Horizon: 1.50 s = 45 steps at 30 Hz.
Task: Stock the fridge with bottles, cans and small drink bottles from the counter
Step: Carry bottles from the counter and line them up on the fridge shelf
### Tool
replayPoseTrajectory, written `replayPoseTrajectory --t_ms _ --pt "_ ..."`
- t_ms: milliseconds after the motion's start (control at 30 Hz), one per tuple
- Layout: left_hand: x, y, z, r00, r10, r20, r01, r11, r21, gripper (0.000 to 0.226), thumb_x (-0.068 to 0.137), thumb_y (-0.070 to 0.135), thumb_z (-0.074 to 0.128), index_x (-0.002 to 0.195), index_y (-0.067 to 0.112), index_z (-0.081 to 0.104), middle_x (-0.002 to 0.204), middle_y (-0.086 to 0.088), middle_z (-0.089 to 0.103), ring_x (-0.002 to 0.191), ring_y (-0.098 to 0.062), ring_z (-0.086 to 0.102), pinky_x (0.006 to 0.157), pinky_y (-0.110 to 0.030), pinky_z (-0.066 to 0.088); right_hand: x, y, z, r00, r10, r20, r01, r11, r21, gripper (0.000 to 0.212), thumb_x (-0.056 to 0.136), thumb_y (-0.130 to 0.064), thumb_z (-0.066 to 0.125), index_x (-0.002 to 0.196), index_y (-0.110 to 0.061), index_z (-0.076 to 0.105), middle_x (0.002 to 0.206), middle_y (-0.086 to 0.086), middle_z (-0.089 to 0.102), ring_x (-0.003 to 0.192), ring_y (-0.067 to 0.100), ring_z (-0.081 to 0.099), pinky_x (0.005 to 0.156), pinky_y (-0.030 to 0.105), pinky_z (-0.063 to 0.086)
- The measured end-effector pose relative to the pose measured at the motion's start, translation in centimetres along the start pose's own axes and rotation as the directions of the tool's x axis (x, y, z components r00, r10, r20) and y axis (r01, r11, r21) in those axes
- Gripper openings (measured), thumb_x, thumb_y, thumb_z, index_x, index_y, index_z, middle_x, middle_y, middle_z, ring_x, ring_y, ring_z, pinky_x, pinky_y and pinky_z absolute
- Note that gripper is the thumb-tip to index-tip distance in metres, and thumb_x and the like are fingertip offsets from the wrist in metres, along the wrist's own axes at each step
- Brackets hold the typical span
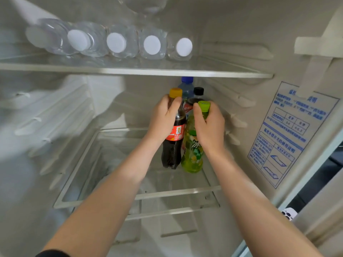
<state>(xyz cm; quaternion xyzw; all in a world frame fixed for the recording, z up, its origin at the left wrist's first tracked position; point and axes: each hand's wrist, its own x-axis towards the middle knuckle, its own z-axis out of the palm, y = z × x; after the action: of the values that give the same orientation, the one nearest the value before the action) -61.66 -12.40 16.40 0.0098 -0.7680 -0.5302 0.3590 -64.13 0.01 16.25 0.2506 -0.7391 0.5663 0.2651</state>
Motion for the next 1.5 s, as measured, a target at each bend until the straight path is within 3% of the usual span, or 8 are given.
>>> replayPoseTrajectory --t_ms 233,500,633,733,1067,1167,1333,1500 --pt "-0.9 -0.7 0.0 0.999 -0.015 -0.034 0.014 0.999 -0.033 0.013 0.098 0.036 0.043 0.096 0.031 0.054 0.093 0.009 0.064 0.09 -0.003 0.061 0.08 -0.022 0.048 0.5 0.3 -0.1 0.998 0.023 0.056 -0.022 0.999 -0.026 0.01 0.093 -0.033 0.054 0.087 -0.025 0.054 0.08 -0.012 0.061 0.076 0.004 0.058 0.071 0.023 0.045" --pt "-4.3 -0.3 -0.9 0.987 -0.115 -0.108 0.119 0.993 0.025 0.056 0.096 0.048 0.038 0.143 0.017 0.033 0.147 0.001 0.037 0.132 -0.006 0.034 0.113 -0.031 0.03 -2.6 -0.5 -0.3 0.995 -0.058 -0.084 0.052 0.996 -0.069 0.036 0.09 -0.031 0.045 0.122 -0.016 0.054 0.122 -0.001 0.055 0.116 0.01 0.048 0.101 0.031 0.038" --pt "-9.5 -0.4 -1.8 0.975 0.023 -0.222 0.015 0.986 0.168 0.057 0.09 0.05 0.039 0.135 0.015 0.042 0.141 0.0 0.04 0.13 -0.005 0.033 0.112 -0.023 0.026 -5.8 -0.8 -1.5 0.987 -0.089 -0.135 0.07 0.988 -0.136 0.043 0.089 -0.026 0.05 0.126 -0.004 0.051 0.142 0.013 0.038 0.134 0.02 0.032 0.112 0.026 0.021" --pt "-14.3 -1.2 -1.9 0.965 0.102 -0.242 -0.067 0.987 0.148 0.036 0.09 0.031 0.045 0.121 0.012 0.052 0.13 0.001 0.045 0.126 -0.016 0.04 0.107 -0.047 0.035 -9.8 -0.9 -2.9 0.985 -0.112 -0.13 0.095 0.987 -0.134 0.026 0.086 -0.018 0.055 0.107 -0.006 0.061 0.128 0.009 0.047 0.122 0.016 0.041 0.104 0.022 0.028" --pt "-28.4 -6.3 0.6 0.886 -0.121 0.447 0.112 0.993 0.047 0.022 0.091 0.034 0.044 0.105 0.024 0.058 0.105 0.015 0.06 0.103 -0.006 0.056 0.088 -0.016 0.039 -29.2 3.0 -10.9 0.949 0.184 0.255 -0.036 0.87 -0.492 0.021 0.09 -0.016 0.046 0.088 -0.006 0.065 0.089 0.003 0.062 0.079 0.023 0.054 0.072 0.031 0.042" --pt "-32.5 -8.4 2.6 0.61 -0.307 0.73 0.35 0.932 0.099 0.011 0.092 0.036 0.051 0.091 0.03 0.06 0.09 0.011 0.066 0.085 -0.004 0.061 0.076 -0.01 0.042 -37.0 4.1 -13.9 0.798 0.547 0.253 -0.253 0.685 -0.683 0.027 0.093 -0.021 0.044 0.087 -0.008 0.066 0.083 0.005 0.064 0.078 0.028 0.057 0.069 0.035 0.045" --pt "-40.5 -13.1 5.8 -0.116 -0.536 0.836 0.318 0.778 0.542 0.006 0.096 0.025 0.054 0.099 0.026 0.059 0.103 0.0 0.063 0.095 -0.016 0.059 0.082 -0.023 0.042 -50.8 4.0 -18.3 0.201 0.976 -0.079 -0.641 0.07 -0.765 0.022 0.096 -0.029 0.041 0.078 -0.025 0.053 0.097 0.002 0.063 0.096 0.024 0.057 0.066 0.03 0.033" --pt "-47.4 -16.5 6.6 -0.28 -0.616 0.737 0.005 0.766 0.643 0.011 0.096 0.03 0.05 0.093 0.02 0.055 0.095 -0.002 0.06 0.091 -0.019 0.057 0.072 -0.024 0.038 -62.0 0.0 -21.8 -0.272 0.913 -0.305 -0.802 -0.39 -0.453 0.036 0.096 -0.025 0.044 0.061 -0.02 0.04 0.076 0.009 0.059 0.084 0.026 0.06 0.059 0.028 0.028"
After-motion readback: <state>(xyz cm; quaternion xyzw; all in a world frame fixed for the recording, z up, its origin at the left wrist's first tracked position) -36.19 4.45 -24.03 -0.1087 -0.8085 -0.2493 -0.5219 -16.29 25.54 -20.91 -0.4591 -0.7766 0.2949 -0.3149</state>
